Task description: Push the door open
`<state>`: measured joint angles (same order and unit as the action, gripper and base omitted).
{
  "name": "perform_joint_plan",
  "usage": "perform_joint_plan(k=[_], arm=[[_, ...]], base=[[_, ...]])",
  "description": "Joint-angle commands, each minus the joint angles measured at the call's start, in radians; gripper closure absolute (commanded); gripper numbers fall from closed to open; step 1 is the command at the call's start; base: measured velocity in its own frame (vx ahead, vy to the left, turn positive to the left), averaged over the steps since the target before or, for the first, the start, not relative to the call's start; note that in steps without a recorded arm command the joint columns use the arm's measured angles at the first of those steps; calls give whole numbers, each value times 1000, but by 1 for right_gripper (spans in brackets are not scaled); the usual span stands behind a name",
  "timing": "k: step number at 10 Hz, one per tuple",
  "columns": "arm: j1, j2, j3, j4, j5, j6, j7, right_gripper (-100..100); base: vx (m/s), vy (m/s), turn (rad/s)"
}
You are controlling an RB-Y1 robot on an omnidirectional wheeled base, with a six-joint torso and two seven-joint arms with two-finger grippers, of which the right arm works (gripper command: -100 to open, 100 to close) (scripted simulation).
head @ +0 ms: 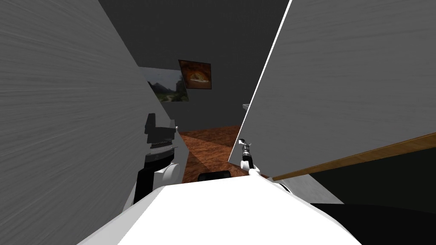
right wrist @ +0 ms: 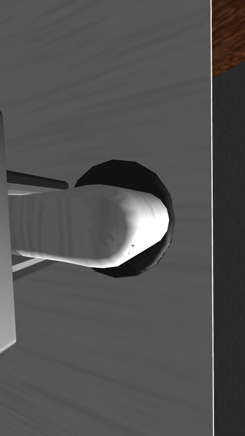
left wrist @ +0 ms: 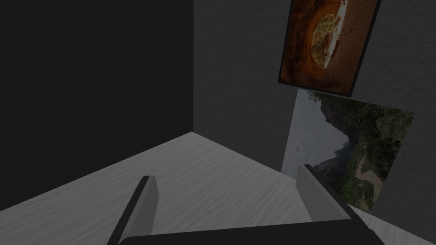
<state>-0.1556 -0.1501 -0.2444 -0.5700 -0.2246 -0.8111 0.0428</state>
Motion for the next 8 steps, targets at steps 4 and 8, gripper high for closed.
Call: perform_joint_plan(k=[4,8], arm=[[2,2,0,3,1,2,0,100],[3,2,-3,4,1,2,-1,100]], base=[[72,19,-17],[172,20,-20]])
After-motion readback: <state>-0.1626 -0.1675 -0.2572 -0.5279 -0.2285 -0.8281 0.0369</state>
